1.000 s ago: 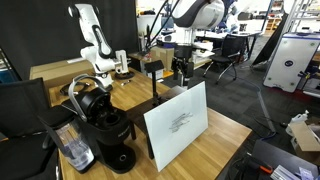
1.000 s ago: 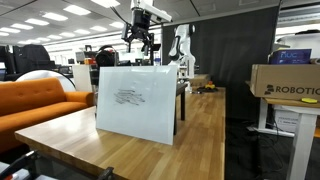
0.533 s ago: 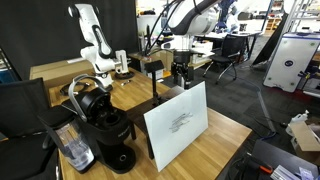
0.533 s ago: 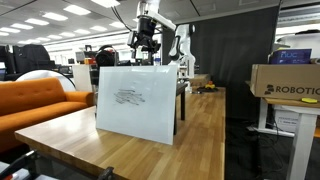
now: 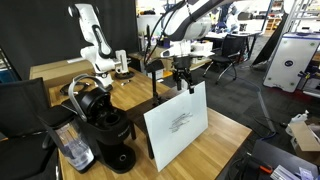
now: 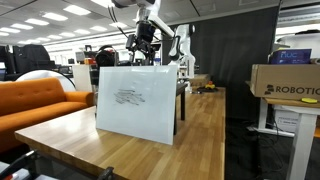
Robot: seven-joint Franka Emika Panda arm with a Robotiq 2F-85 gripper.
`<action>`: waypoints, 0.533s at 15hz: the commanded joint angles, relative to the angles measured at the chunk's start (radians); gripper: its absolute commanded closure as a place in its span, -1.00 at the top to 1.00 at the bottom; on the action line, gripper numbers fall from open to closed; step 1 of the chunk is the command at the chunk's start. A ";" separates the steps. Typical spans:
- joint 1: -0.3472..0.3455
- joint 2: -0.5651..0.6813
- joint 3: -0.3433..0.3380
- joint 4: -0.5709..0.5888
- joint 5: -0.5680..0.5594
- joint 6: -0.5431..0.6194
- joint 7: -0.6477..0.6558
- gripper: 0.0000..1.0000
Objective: Put the whiteboard on the wooden stand
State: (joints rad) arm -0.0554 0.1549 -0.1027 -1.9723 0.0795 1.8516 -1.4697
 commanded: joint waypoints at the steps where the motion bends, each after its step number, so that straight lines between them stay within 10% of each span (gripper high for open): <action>1: -0.018 -0.003 0.028 -0.001 -0.029 -0.036 -0.017 1.00; 8: -0.018 -0.073 0.036 -0.100 -0.061 -0.001 -0.089 1.00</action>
State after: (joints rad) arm -0.0557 0.1365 -0.0835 -2.0111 0.0435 1.8295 -1.5046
